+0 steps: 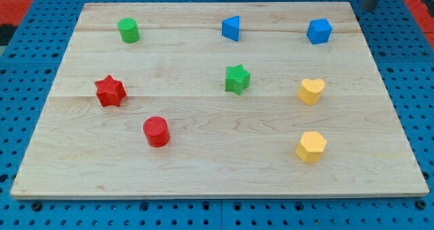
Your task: Slide the blue cube slightly down
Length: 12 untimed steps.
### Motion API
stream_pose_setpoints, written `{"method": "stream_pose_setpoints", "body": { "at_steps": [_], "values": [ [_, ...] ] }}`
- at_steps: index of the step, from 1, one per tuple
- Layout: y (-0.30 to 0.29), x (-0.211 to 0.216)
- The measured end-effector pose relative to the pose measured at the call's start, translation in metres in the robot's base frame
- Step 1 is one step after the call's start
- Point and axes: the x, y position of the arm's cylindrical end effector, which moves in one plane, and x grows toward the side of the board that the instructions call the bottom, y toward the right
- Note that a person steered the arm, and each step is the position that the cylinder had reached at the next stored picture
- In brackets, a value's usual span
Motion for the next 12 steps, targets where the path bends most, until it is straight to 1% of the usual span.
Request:
{"method": "stream_pose_setpoints", "body": {
  "at_steps": [1,3,4,5,6,7,8,9,10,11,12],
  "values": [
    [-0.009,-0.008],
    [-0.023,-0.008],
    [-0.061,-0.008],
    [-0.071,-0.009],
    [-0.101,-0.009],
    [-0.104,-0.008],
    [-0.11,0.016],
    [-0.11,0.02],
    [-0.11,0.04],
    [-0.107,0.045],
    [-0.08,0.062]
  ]
}}
